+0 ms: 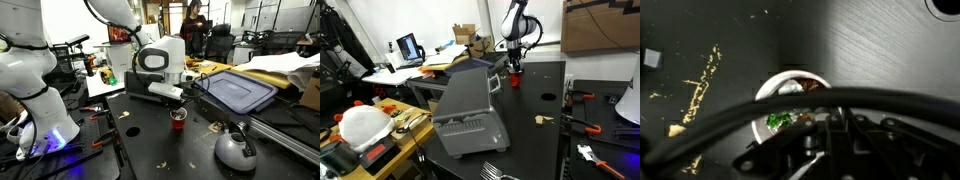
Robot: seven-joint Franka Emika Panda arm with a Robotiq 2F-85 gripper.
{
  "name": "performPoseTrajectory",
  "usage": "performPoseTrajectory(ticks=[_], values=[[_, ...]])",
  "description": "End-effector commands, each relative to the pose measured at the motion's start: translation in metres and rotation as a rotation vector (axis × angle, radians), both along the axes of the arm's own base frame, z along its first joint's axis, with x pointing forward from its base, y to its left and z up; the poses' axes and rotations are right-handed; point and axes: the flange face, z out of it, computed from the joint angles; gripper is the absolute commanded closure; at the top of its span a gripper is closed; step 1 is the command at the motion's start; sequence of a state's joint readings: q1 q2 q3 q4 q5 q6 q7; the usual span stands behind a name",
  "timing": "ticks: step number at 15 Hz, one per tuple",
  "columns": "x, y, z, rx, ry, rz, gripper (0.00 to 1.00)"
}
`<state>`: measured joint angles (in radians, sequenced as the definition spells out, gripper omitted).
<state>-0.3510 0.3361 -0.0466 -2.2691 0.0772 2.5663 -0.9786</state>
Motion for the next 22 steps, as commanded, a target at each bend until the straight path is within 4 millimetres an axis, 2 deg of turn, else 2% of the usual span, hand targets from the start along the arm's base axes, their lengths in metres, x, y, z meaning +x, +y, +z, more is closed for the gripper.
performPoseTrajectory(ticks=[1, 6, 13, 14, 15, 19, 22], values=[[-0.015, 0.023, 0.004, -0.027, -0.009, 0.057, 0.99], [-0.022, 0.046, -0.002, -0.08, -0.027, 0.146, 0.99], [-0.029, 0.057, -0.005, -0.141, -0.051, 0.213, 0.99], [-0.03, 0.058, -0.005, -0.148, -0.052, 0.212, 0.71], [-0.03, 0.058, -0.004, -0.152, -0.053, 0.209, 0.69], [-0.028, 0.062, 0.003, -0.15, -0.057, 0.183, 0.41], [-0.022, 0.062, 0.02, -0.142, -0.086, 0.155, 0.19]])
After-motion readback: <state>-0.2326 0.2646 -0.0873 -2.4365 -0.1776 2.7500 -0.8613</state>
